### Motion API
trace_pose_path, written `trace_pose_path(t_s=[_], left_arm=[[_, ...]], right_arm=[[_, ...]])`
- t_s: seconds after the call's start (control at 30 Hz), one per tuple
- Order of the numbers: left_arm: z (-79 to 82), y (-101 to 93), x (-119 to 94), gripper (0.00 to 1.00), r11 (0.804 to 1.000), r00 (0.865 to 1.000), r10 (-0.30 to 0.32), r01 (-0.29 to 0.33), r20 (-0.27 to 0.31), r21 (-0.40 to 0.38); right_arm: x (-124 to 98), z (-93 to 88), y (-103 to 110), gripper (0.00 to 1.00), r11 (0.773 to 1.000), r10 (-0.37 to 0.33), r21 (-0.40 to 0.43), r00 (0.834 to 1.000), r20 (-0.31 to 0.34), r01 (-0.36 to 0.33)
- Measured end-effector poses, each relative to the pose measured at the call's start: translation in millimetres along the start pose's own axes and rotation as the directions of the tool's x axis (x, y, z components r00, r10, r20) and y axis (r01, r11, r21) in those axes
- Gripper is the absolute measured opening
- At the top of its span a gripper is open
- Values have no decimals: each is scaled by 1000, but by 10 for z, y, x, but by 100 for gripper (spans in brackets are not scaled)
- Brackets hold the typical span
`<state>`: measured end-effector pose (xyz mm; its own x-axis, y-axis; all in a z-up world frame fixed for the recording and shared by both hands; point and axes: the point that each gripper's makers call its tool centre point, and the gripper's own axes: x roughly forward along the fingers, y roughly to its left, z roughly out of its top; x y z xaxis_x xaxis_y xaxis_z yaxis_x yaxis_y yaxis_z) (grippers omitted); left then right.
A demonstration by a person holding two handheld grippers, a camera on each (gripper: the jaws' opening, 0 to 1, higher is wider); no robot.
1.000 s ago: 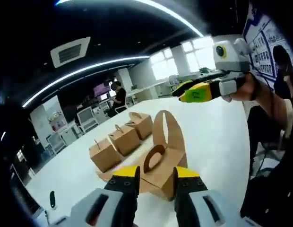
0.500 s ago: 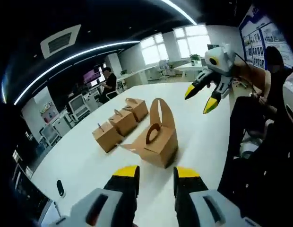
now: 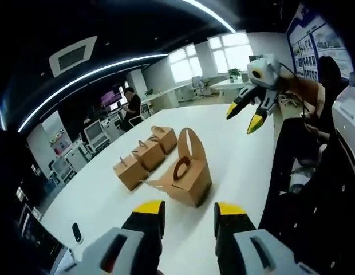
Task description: Pick up one paper box from the group, open the paper box, and remove the item inside
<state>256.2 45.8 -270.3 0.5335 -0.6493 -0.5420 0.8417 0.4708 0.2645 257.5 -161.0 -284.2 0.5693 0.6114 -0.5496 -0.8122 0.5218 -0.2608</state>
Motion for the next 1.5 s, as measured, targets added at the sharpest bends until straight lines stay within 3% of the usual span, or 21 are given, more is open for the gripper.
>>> trace_pose_path(t_s=[0.2,0.43,0.7,0.8,1.0,1.13,1.27,1.5], left_arm=[[158,-38,298,35,998,999,-53,53,-4,35],[277,171,697,31,993,997,-42,49,-71,109],[275,216,1114,27,979,985,-87,113,-151,172],[157,228,1188,26,972,975,-114,149,-193,180],[-55,340,1175,22,972,969,-126,163,-213,171],[-84,412,1142,22,974,970,-128,162,-208,157],[-122,450,1142,21,978,972,-133,160,-192,131],[-191,435,1156,21,978,970,-151,175,-188,114]], right_arm=[[73,142,14,42,999,29,-20,999,21,-29],[236,367,-33,41,991,72,-110,997,12,-70],[650,701,-85,40,951,162,-258,985,-58,-171],[842,681,-59,38,930,188,-297,975,-116,-215],[1155,456,-89,33,890,185,-367,949,-254,-272],[1337,412,-125,30,886,180,-371,943,-279,-279],[1440,422,-168,25,870,133,-421,945,-300,-256],[1569,394,-146,21,857,124,-435,930,-347,-276]])
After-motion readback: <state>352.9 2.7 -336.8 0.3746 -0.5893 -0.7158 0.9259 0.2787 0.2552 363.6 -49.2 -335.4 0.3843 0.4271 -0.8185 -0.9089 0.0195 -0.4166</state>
